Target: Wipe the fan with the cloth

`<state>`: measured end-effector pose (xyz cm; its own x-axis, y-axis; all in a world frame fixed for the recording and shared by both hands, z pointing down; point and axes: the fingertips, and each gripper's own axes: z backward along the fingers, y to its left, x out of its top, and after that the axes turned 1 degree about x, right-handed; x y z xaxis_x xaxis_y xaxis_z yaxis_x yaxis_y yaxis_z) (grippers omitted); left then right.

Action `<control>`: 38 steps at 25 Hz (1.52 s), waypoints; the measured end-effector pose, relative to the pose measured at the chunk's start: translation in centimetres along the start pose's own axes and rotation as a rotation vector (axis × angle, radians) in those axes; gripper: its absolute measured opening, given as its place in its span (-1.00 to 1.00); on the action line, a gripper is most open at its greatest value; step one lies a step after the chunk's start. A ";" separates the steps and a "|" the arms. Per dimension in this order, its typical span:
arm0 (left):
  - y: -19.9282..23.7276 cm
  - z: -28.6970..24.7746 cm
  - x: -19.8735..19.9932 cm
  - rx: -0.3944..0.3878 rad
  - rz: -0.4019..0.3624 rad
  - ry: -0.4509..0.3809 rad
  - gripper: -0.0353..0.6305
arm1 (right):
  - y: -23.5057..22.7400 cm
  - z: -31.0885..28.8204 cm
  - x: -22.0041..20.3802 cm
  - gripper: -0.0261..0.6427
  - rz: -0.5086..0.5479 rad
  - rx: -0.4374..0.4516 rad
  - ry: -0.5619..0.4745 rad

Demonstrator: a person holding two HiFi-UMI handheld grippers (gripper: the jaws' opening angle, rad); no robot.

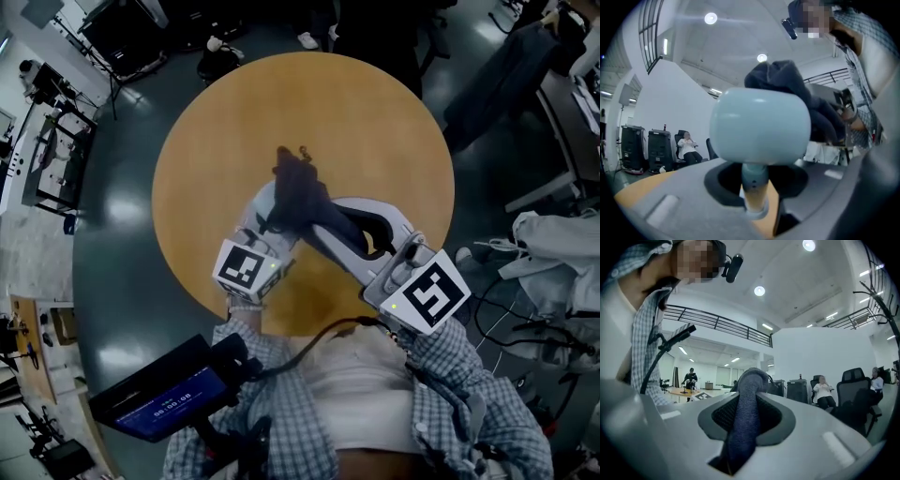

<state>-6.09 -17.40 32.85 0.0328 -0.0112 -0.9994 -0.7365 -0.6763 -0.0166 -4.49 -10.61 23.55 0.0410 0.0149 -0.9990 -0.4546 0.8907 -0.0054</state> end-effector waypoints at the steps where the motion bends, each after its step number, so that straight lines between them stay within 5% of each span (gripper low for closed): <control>1: -0.1 0.0 0.1 -0.006 -0.002 -0.004 -0.49 | -0.1 -0.1 -1.2 -0.66 -0.010 -0.005 0.032; 14: -2.2 0.7 1.9 -0.088 0.003 -0.064 -0.49 | -6.9 3.0 -15.2 -0.67 -0.078 -0.177 0.326; 19: -3.3 0.8 1.0 -0.153 -0.034 -0.033 -0.49 | -9.3 2.9 -10.2 -0.67 -0.069 -0.198 0.229; 22: -3.8 0.7 0.5 -0.183 -0.054 -0.008 -0.49 | -8.6 0.5 -2.1 -0.66 -0.011 -0.087 0.077; 25: -4.7 0.5 0.4 -0.223 -0.072 0.000 -0.49 | -5.4 -2.6 3.2 -0.66 0.033 0.124 0.008; 30: -6.7 -0.2 0.9 -0.301 -0.124 0.001 -0.49 | -1.5 -5.9 2.0 -0.66 0.004 0.428 0.131; 33: -7.1 -0.1 1.0 -0.319 -0.139 0.000 -0.49 | -2.8 -6.8 -0.2 -0.67 -0.103 0.459 0.205; 38: -7.1 0.6 1.2 -0.299 -0.106 -0.029 -0.49 | -7.0 -6.3 -7.1 -0.67 -0.176 0.332 0.365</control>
<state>-1.20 -12.18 31.80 0.0760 0.0890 -0.9931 -0.4983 -0.8593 -0.1152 -7.20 -19.79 30.37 -0.2489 -0.2544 -0.9345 -0.1596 0.9625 -0.2195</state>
